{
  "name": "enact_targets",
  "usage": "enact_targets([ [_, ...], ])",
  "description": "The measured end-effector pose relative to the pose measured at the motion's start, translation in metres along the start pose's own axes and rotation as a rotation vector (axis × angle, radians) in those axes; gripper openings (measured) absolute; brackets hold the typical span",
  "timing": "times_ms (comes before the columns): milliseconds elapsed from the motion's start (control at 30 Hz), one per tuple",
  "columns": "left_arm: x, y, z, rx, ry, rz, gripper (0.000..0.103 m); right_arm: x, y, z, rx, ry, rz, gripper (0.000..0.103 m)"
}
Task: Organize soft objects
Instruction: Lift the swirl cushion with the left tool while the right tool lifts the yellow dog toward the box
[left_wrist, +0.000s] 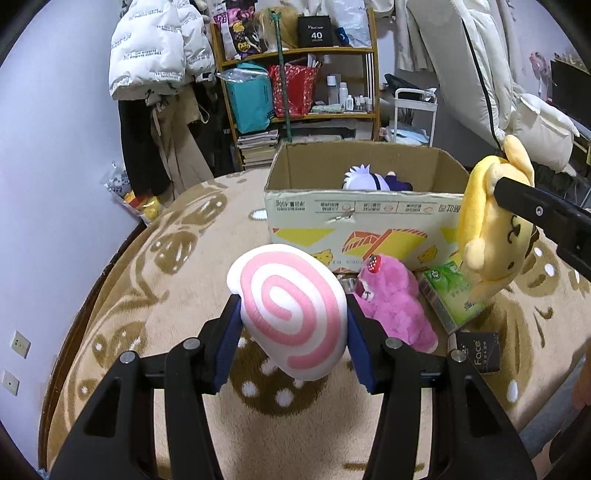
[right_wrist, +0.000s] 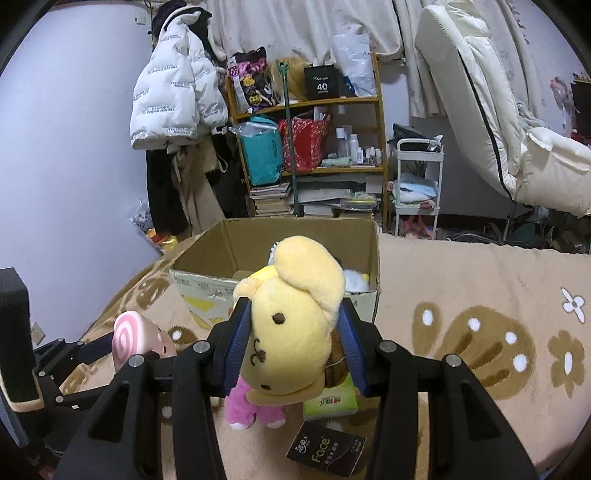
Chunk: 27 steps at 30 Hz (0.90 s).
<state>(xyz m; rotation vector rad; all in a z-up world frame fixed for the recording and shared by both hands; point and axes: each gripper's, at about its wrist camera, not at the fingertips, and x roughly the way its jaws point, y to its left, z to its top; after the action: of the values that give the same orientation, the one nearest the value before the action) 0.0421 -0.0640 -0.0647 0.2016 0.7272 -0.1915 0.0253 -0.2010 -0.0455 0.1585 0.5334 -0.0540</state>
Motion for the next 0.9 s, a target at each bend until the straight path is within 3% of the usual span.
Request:
enact_targets([
  [400,-0.027,-0.003,0.019,0.006,-0.145,0.021,0.052,-0.010,0.001,0.012,-0.016,-0.071,-0.007,0.049],
  [900,-0.035,-0.012,0.076,0.014,-0.349,0.028,0.052,-0.005,-0.001,0.045,-0.026,-0.149,0.024,0.049],
])
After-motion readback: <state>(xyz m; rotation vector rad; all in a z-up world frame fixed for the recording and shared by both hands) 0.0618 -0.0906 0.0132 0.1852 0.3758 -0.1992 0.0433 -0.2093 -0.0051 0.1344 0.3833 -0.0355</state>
